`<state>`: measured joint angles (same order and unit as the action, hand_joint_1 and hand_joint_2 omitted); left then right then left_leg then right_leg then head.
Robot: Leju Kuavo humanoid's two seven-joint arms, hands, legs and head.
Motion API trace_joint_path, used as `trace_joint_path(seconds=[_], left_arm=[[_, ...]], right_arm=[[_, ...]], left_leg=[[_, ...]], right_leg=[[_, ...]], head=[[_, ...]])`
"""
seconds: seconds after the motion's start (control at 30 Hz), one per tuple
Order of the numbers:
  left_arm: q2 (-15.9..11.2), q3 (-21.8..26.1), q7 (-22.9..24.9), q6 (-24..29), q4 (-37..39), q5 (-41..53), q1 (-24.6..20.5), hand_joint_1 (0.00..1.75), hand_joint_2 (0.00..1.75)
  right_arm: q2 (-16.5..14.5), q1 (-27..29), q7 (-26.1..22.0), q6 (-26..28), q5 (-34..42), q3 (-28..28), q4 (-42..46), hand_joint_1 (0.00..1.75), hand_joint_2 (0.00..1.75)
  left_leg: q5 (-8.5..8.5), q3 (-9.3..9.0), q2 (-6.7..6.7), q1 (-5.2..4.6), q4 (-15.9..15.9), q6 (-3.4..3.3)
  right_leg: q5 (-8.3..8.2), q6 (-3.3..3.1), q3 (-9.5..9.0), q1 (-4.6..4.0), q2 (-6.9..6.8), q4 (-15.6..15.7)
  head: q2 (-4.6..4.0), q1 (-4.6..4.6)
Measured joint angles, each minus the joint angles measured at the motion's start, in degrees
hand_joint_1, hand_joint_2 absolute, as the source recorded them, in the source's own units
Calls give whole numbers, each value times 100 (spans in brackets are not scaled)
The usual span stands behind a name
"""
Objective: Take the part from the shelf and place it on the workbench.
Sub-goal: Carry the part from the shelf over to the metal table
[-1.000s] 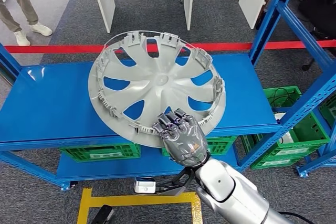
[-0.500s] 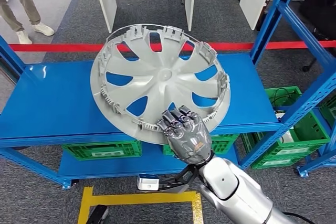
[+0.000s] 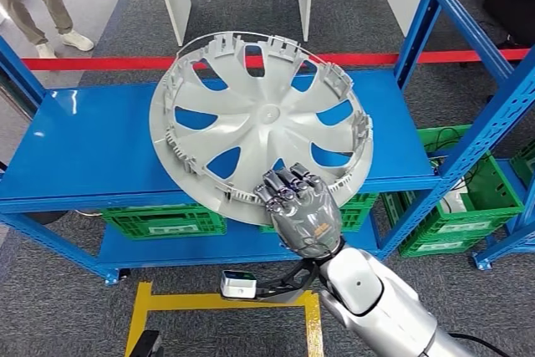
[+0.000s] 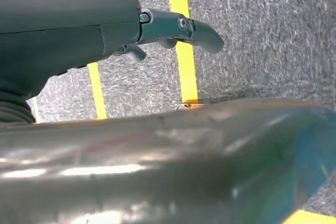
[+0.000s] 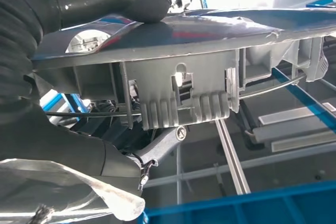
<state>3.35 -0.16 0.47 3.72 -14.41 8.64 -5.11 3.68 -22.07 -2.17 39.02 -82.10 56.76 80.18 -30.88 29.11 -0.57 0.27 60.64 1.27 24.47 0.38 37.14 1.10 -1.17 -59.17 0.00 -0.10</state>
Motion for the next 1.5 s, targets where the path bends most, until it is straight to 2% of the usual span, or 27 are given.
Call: trace_joint_path(seconds=[0.07,0.17,0.23,0.3,0.33,0.37,0.4,0.47,0.53,0.6,0.7,0.8,0.83,0.9,0.93,0.97,1.03,1.07,1.13,1.2,1.23,1.27,1.33,1.37,1.4,1.43,1.5], left_arm=[[-11,46,21,39,0,-25,-10,0,0],[-5,120,70,87,1,-55,-9,0,0],[-1,154,87,123,1,-72,-30,0,0],[-1,179,90,166,1,-80,-46,0,0],[1,196,91,181,1,-87,-49,0,0],[5,220,91,194,1,-98,-50,0,0],[9,244,90,204,1,-110,-52,0,0],[19,286,86,219,1,-132,-60,0,0],[28,306,78,230,1,-141,-80,0,0],[35,324,73,235,1,-144,-109,0,0],[32,351,76,238,1,-145,-129,0,0],[30,356,81,239,0,-145,-131,0,0],[32,358,94,238,0,-145,-132,0,0],[46,380,165,220,1,-133,-144,0,0],[51,392,198,210,1,-126,-151,0,0],[56,403,223,201,1,-119,-158,0,0],[56,408,252,205,1,-107,-177,0,0],[58,410,278,212,1,-99,-190,0,0],[68,415,340,235,1,-88,-204,0,0],[87,421,386,252,1,-83,-192,0,0],[92,424,400,257,1,-82,-188,0,0],[96,426,405,261,1,-81,-188,0,0],[96,428,407,266,1,-81,-196,0,0],[97,428,407,267,1,-81,-195,0,0],[98,429,407,266,2,-81,-193,0,0],[99,429,406,266,2,-80,-191,0,0],[102,430,407,266,1,-79,-190,0,0]], right_arm=[[2,5,-8,1,-27,-49,50,175,175],[20,5,-8,3,-95,-108,126,175,175],[48,4,-14,6,-152,-138,172,175,175],[85,4,-25,8,-204,-163,206,175,175],[107,4,-33,8,-217,-172,215,175,175],[127,1,-38,8,-215,-179,219,175,175],[144,-2,-46,8,-205,-184,220,175,175],[164,-19,-65,8,-176,-187,220,175,175],[170,-58,-89,8,-149,-187,219,175,175],[176,-119,-102,8,-131,-187,215,175,175],[182,-182,-96,8,-128,-185,203,175,175],[182,-196,-89,8,-131,-185,198,175,175],[182,-204,-72,9,-143,-185,193,175,175],[183,-224,25,10,-232,-185,157,175,175],[183,-229,71,10,-279,-185,139,175,175],[183,-231,107,10,-315,-185,123,175,175],[183,-232,132,11,-321,-187,119,175,175],[183,-231,153,11,-317,-190,119,175,175],[183,-228,196,13,-320,-193,117,175,175],[184,-223,216,13,-343,-193,115,175,175],[185,-222,219,14,-356,-193,113,175,175],[186,-220,219,14,-366,-193,110,175,175],[189,-215,219,15,-377,-194,105,175,175],[191,-208,219,15,-379,-194,100,175,175],[192,-201,219,15,-379,-193,92,175,175],[193,-194,219,15,-380,-193,85,175,175],[194,-186,222,15,-384,-193,76,175,175]], left_leg=[[11,-144,4,-34,-317,-52],[150,-37,13,-38,-352,-176],[282,82,30,-21,-388,-267],[397,233,33,-45,-384,-316],[455,308,32,-63,-381,-327],[511,383,31,-80,-378,-334],[565,457,29,-96,-375,-335],[664,576,16,-115,-362,-320],[756,664,3,-133,-339,-282],[856,731,-3,-130,-333,-230],[899,799,-18,-118,-318,-160],[805,827,-17,-113,-270,-137],[622,875,-14,-103,-107,-114],[103,1027,-4,-48,765,-28],[-22,1012,0,-14,1084,7],[17,879,5,11,1149,30],[201,324,19,21,383,18],[181,87,24,15,9,-7],[87,-106,22,-17,-359,-74],[161,-42,27,-23,-406,-167],[220,7,36,-17,-419,-225],[287,69,46,-8,-434,-274],[411,219,53,-16,-429,-335],[473,303,53,-28,-422,-342],[532,385,52,-41,-415,-344],[589,464,50,-53,-407,-342],[689,598,40,-73,-393,-326]], right_leg=[[-87,69,27,-1,-19,15],[-128,161,95,11,-8,21],[231,197,258,8,41,-292],[748,208,449,1,75,-992],[874,207,495,-1,79,-1316],[876,198,477,-5,84,-1500],[772,179,369,-14,87,-1493],[517,101,-135,-48,114,-895],[509,30,-698,-82,151,-100],[578,8,-891,-106,164,240],[487,-39,-816,-77,125,307],[443,-67,-804,-59,105,321],[410,-86,-765,-60,99,321],[246,-110,-533,-62,60,294],[159,-108,-398,-60,41,268],[83,-88,-268,-58,24,235],[10,-39,-130,-58,15,170],[-27,-7,-83,-63,7,145],[-116,56,-31,-64,-15,133],[-164,117,11,-53,-14,139],[-69,142,68,-48,5,74],[131,165,152,-46,30,-110],[681,191,373,-41,72,-798],[872,200,453,-41,82,-1183],[936,200,477,-42,87,-1445],[879,192,414,-44,90,-1527],[574,144,-27,-51,102,-1038]], head=[[0,2],[0,2],[0,17],[0,37],[0,42],[0,46],[0,47],[0,46],[0,39],[0,30],[0,30],[0,26],[0,15],[0,-2],[0,-7],[0,-5],[0,-7],[0,-4],[0,0],[0,3],[0,8],[0,14],[0,22],[0,23],[0,23],[0,24],[0,22]])
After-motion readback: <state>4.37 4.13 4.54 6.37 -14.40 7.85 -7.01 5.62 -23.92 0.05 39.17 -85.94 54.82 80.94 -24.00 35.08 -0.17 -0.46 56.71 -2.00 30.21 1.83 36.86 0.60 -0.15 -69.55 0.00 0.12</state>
